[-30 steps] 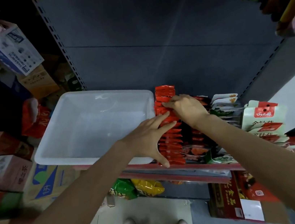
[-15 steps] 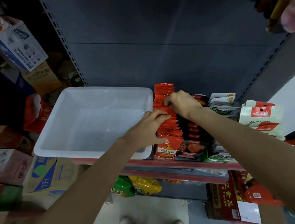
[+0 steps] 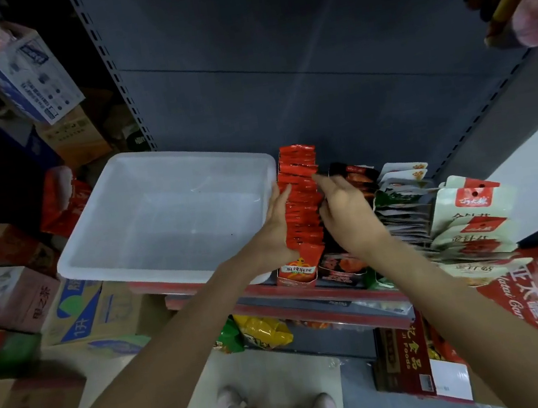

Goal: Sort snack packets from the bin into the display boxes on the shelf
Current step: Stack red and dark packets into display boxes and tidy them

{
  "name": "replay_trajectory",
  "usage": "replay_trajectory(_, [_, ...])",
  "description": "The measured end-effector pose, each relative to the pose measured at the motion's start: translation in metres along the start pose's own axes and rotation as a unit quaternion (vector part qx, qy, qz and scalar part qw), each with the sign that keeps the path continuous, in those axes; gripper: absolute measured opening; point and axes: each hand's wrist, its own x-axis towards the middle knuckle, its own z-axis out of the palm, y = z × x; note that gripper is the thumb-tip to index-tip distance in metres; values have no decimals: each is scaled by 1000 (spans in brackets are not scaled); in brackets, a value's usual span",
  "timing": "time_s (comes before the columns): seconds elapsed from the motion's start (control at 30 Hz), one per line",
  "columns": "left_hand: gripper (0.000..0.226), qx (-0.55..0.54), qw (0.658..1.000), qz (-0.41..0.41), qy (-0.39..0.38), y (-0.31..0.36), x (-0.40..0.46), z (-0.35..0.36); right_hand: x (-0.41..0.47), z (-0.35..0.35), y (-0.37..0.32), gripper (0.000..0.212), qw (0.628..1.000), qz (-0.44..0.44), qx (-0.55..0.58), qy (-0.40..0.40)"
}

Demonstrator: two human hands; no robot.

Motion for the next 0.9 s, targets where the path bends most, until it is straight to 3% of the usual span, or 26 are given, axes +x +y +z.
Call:
replay_trajectory(0.13, [137, -54, 998, -39, 24, -1, 9, 1, -2, 16, 1, 67, 983, 79, 85, -144])
replay_trajectory(0.27, [136, -120, 992, -35, -31, -1, 9, -3, 8, 15, -4, 56, 977, 96, 153, -118])
replay_trajectory(0.37, [138, -34, 999, -30, -24, 1, 4, 0, 7, 9, -5, 61, 970, 88, 169, -153])
replay_trajectory(0.43, [141, 94, 995, -28, -14, 1, 2, -2, 7, 1, -3, 72, 959, 91, 165, -213])
replay_trajectory(0.5, [141, 255, 967, -2, -5, 2, 6, -8, 10, -8, -2, 81, 956, 80, 130, -250])
replay_trajectory(0.6, [139, 423, 905, 33, -16, 7, 16, -20, 25, -19, 0, 71, 989, 6, 22, -148])
replay_trajectory(0.67, [139, 455, 889, 26, -38, 8, 23, -24, 46, -25, 2, 58, 996, -19, -21, -80])
replay_trajectory(0.73, [140, 448, 893, 14, -43, 9, 27, -24, 69, -29, 6, 51, 995, -13, -55, -80])
replay_trajectory(0.9, [140, 417, 908, -7, -27, 11, 30, -25, 104, -17, 19, 50, 967, 2, -124, -221])
